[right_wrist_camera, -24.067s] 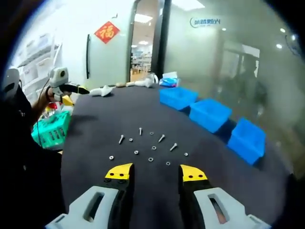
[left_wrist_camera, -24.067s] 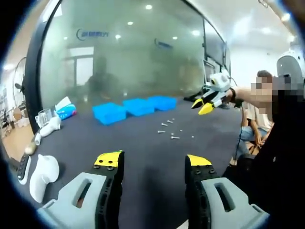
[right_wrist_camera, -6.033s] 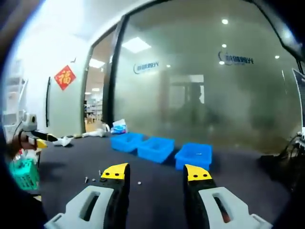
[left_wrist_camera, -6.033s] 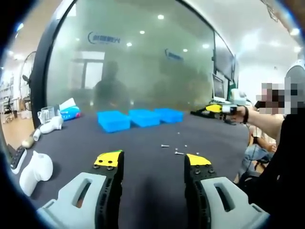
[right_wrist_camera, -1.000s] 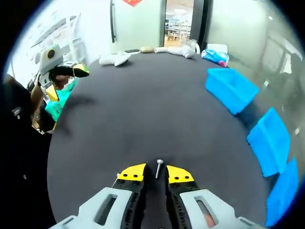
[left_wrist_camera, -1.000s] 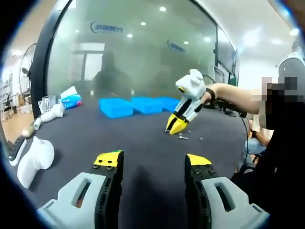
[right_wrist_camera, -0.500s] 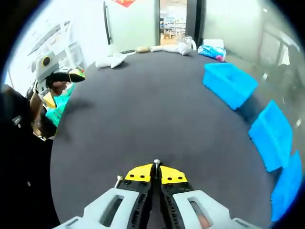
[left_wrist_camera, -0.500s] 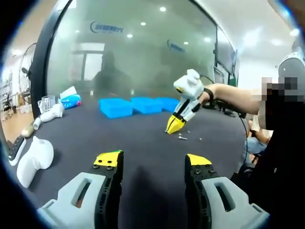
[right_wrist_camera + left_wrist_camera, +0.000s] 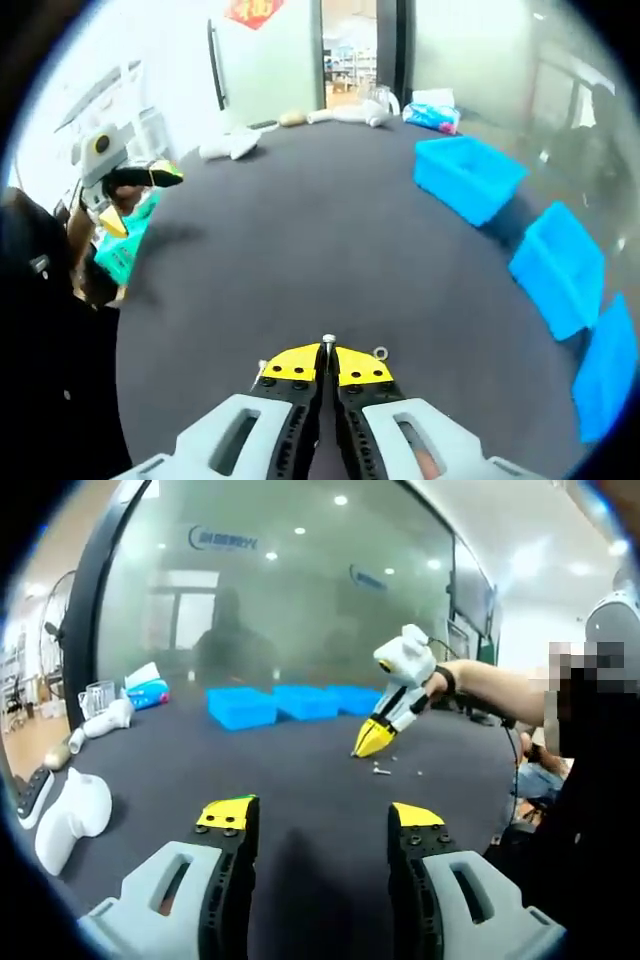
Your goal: Sort the screws, nuts, and washers into the corresponding bins
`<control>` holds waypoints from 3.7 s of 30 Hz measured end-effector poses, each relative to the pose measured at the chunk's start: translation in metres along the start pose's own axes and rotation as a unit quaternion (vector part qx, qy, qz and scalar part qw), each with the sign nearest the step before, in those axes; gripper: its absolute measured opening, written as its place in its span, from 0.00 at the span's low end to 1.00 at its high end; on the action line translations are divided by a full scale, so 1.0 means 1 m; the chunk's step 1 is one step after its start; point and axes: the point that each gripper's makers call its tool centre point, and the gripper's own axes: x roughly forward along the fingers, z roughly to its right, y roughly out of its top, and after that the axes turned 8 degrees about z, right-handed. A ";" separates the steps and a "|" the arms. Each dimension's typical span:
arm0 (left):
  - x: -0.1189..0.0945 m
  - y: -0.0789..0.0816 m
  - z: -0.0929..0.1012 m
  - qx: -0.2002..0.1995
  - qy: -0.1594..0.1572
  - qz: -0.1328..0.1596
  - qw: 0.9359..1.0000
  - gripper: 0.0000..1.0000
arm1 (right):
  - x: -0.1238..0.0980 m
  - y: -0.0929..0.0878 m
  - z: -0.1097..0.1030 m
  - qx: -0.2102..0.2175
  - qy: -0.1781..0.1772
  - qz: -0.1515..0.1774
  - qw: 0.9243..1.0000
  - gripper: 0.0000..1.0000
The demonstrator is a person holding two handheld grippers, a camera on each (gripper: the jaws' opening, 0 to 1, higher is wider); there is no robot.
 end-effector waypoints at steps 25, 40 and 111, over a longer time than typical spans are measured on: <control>0.003 0.008 0.009 0.005 -0.002 0.009 1.000 0.50 | -0.172 -0.025 0.009 0.054 -0.205 0.220 0.952 0.01; 0.005 0.022 0.017 0.017 -0.006 0.025 1.000 0.50 | -0.243 -0.063 0.006 0.114 -0.297 0.345 0.883 0.01; 0.003 0.017 0.011 0.000 0.003 0.031 1.000 0.50 | -0.177 0.002 0.285 0.060 -0.459 0.240 0.853 0.17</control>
